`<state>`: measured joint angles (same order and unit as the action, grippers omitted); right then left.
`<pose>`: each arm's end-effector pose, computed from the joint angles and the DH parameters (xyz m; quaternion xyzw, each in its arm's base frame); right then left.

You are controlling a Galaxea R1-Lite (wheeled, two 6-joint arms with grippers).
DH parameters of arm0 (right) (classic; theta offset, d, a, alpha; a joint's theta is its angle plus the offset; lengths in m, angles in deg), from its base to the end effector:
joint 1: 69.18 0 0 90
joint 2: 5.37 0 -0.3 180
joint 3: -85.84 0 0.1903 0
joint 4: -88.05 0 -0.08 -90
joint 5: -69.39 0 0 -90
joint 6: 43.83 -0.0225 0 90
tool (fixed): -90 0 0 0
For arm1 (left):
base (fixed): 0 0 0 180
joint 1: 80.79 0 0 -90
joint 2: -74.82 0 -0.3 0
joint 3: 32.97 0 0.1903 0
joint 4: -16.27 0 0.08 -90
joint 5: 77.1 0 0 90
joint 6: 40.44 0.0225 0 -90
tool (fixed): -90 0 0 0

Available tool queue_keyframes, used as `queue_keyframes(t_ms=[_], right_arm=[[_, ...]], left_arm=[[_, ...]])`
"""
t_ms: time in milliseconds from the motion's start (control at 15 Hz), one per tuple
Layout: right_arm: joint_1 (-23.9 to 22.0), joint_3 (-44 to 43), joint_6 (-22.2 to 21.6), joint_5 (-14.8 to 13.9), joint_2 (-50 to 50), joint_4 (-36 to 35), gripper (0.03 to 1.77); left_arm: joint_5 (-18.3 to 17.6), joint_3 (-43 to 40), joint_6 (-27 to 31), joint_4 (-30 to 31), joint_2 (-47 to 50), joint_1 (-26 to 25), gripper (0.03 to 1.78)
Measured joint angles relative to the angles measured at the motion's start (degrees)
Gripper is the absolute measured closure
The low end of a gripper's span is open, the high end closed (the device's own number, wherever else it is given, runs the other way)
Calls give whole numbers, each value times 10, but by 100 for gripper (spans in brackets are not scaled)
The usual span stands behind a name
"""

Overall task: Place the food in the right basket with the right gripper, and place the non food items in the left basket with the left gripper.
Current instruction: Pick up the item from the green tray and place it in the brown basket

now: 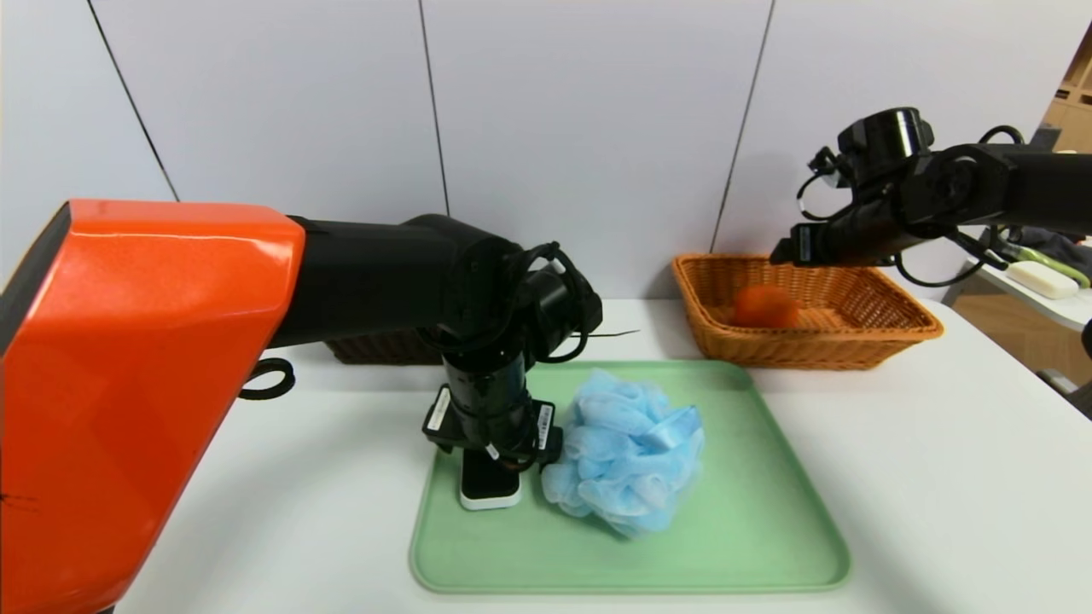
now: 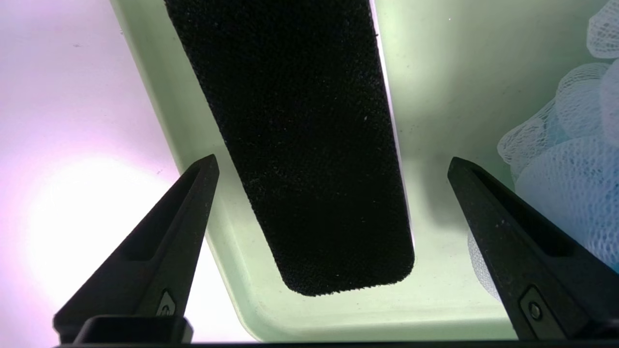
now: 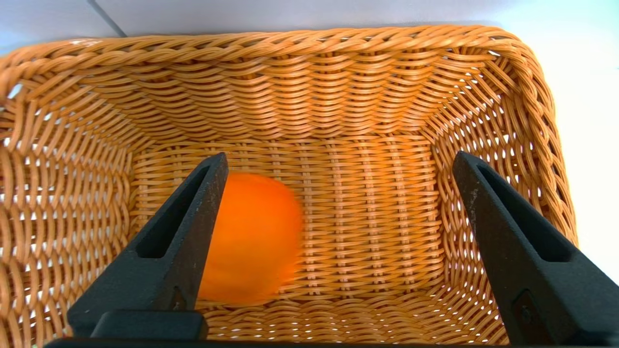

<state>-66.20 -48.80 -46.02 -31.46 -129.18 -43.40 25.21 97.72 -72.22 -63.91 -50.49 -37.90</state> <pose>0.4342 0.0184 0.2226 -0.0209 0.3196 -0.0711 0.9447 0.2887 -0.2616 0.1642 0.0608 0.5750 -0.0541 0.8141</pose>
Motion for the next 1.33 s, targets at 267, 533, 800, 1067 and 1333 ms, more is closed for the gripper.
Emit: queue_keyframes(t_ms=[267,533,800,1067,1333], right_arm=[[-1,0,-1,3,4,0,15],[-3,0,0,4,9,0,13],[-6,0,0,4,13,1,11],[-6,0,0,4,19,4,11],[-3,2,1,4,30,23,11]], left_arm=[[-3,0,-5,0,-6,0,12],[-6,2,-13,2,-12,0,46],[-7,6,-21,1,-15,0,82],[-7,3,-21,-12,-5,2,83],[-6,2,-18,-34,34,7,84]])
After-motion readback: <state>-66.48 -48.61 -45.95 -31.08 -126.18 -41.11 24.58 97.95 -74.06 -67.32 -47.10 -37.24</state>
